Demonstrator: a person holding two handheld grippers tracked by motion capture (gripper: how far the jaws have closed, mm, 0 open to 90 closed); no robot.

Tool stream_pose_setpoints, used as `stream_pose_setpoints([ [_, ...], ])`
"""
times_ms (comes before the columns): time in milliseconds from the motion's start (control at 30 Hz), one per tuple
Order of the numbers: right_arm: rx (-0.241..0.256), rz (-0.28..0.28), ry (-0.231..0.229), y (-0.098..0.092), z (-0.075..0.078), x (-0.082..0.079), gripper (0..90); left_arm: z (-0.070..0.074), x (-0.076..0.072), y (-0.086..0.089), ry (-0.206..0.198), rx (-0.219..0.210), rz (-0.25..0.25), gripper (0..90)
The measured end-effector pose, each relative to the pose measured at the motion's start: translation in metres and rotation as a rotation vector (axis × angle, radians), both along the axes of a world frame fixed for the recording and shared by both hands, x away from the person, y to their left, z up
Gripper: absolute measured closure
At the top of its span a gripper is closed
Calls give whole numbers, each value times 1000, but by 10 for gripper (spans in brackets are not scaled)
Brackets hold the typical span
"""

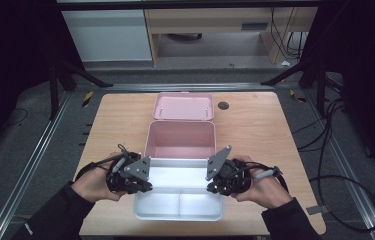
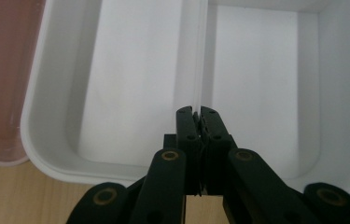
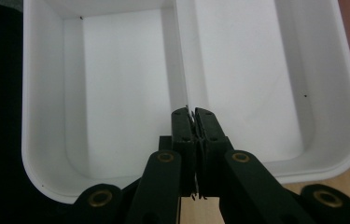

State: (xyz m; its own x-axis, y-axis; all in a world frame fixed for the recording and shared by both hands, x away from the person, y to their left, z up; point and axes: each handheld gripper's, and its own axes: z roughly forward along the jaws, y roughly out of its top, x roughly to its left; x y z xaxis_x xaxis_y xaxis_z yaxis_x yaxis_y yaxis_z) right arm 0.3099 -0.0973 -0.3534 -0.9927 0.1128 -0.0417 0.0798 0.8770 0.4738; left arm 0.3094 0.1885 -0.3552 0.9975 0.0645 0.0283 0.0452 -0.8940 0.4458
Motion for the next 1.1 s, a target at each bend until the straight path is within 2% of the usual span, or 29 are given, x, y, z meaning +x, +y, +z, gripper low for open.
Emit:
stream_pose_setpoints([
  [33, 3, 4, 12, 0, -6, -2, 880, -6, -2, 1, 12, -10, 0, 878],
  [67, 8, 10, 33, 0, -19, -7, 883, -18, -6, 3, 43, -19, 4, 877],
  [100, 13, 17, 48, 0, -25, -9, 882, -18, -6, 3, 43, -19, 4, 878],
  [133, 13, 17, 48, 0, -25, -9, 882, -23, -8, 3, 51, -15, -1, 878],
  [167, 11, 23, 57, 1, -36, -13, 884, -28, -10, 3, 57, -11, -2, 879],
  [333, 18, 29, 81, 2, -58, -19, 885, -52, -16, 4, 85, -5, -9, 881],
  [367, 11, 27, 88, 3, -71, -19, 884, -65, -14, 2, 91, 0, -7, 880],
  [400, 3, 22, 93, 3, -77, -18, 883, -65, -14, 2, 91, 0, -7, 880],
  [433, -5, 13, 88, 3, -83, -16, 882, -78, -9, 1, 90, 6, -3, 879],
  [467, -8, 14, 88, 4, -89, -14, 883, -78, -9, 1, 90, 6, -3, 877],
  [533, -15, 0, 94, 4, -100, -9, 883, -97, 4, 3, 113, -12, 22, 869],
  [567, -15, 0, 94, 4, -100, -9, 883, -97, 4, 3, 113, -12, 22, 868],
  [667, -18, -12, 102, 3, -115, 1, 880, -112, 11, 2, 124, -16, 30, 866],
  [800, -13, -18, 93, 3, -126, 8, 876, -120, 17, 2, 115, -11, 39, 862],
  [933, -8, -20, 89, 3, -129, 10, 871, -125, 16, 0, 108, 18, 45, 863],
  [1000, -5, -19, 76, 4, -130, 10, 866, -126, 16, -1, 108, 24, 47, 863],
  [1100, 5, -31, 81, 3, -130, 12, 859, -125, 15, -2, 100, 32, 53, 862],
])
